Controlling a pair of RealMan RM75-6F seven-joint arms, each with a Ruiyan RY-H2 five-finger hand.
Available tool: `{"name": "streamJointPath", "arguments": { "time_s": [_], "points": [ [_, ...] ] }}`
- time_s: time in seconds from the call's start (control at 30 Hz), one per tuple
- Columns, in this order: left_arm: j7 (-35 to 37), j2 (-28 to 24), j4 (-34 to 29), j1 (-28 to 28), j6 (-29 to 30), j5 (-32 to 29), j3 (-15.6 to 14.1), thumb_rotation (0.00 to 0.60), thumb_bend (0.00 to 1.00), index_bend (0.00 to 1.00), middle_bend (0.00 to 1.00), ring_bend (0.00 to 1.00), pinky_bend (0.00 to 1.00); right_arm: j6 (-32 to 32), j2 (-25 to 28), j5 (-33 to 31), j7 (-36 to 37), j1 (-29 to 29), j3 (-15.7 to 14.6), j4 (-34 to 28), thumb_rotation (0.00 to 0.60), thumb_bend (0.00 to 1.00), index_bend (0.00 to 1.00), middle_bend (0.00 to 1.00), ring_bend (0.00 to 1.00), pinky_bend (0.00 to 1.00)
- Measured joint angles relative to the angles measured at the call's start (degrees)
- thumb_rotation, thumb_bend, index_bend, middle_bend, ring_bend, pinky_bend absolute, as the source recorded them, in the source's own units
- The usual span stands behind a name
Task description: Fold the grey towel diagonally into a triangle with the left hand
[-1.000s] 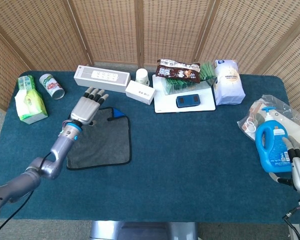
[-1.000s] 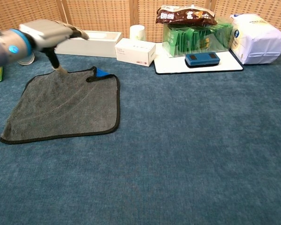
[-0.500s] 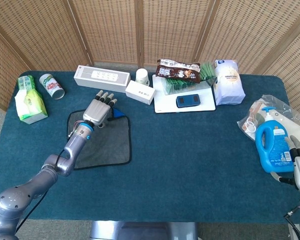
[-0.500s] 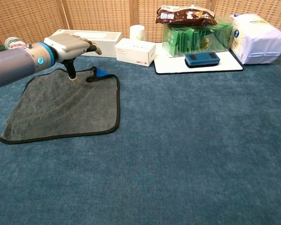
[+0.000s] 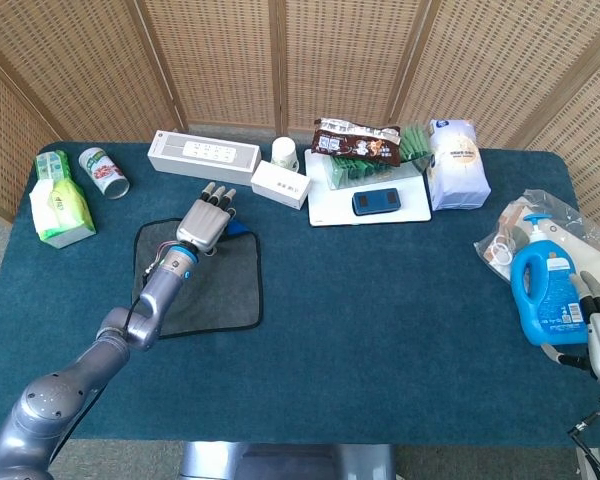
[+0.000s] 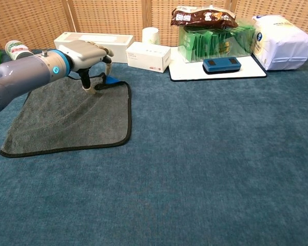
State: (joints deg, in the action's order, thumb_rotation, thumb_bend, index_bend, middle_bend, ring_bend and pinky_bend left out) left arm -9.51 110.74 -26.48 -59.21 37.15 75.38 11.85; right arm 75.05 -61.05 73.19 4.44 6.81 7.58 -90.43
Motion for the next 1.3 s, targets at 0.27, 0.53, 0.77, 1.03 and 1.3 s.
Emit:
{"name": "streamJointPath", "arguments": {
  "time_s": [0.27,0.53,0.77,1.03,1.3],
  "points": [
    [-0.4,1.5,2.3,-0.7,0.7,0.2,-0.3,0.6,0.2,0.41,0.0,0.0,0.1,0.4,0.1,0.3,0.2,-0.1,0.0,-0.1,0.6,0.0,0.0,0.0,0.0,0.06],
    [-1.4,4.2,6.8,-2.1,0.3,0.0,-0.2,0.6,0.31,0.44,0.0,0.0,0.11,0.7,0.1,0.7,0.4,-0.3,-0.1,-0.2,0.6,0.0,0.0,0.0,0.0,0.05],
    [-1.6,5.7,9.1,-2.7,0.8,0.4,-0.5,0.6,0.38,0.5,0.0,0.02,0.14,0.5,0.3,0.9,0.7,-0.2,-0.2,-0.3,0.6,0.0,0.0,0.0,0.0,0.05],
    [-1.8,6.7,10.5,-2.8,2.9,0.5,-0.4,0.6,0.38,0.63,0.0,0.11,0.23,0.5,0.5,1.3,1.3,-0.3,-0.4,-0.4,0.6,0.0,0.0,0.0,0.0,0.05],
    [-3.8,7.8,11.8,-2.8,4.6,0.3,-0.1,0.6,0.46,0.66,0.0,0.13,0.26,0.3,0.6,1.8,1.4,-0.2,-0.7,-0.5,0.6,0.0,0.0,0.0,0.0,0.05]
  ]
}}
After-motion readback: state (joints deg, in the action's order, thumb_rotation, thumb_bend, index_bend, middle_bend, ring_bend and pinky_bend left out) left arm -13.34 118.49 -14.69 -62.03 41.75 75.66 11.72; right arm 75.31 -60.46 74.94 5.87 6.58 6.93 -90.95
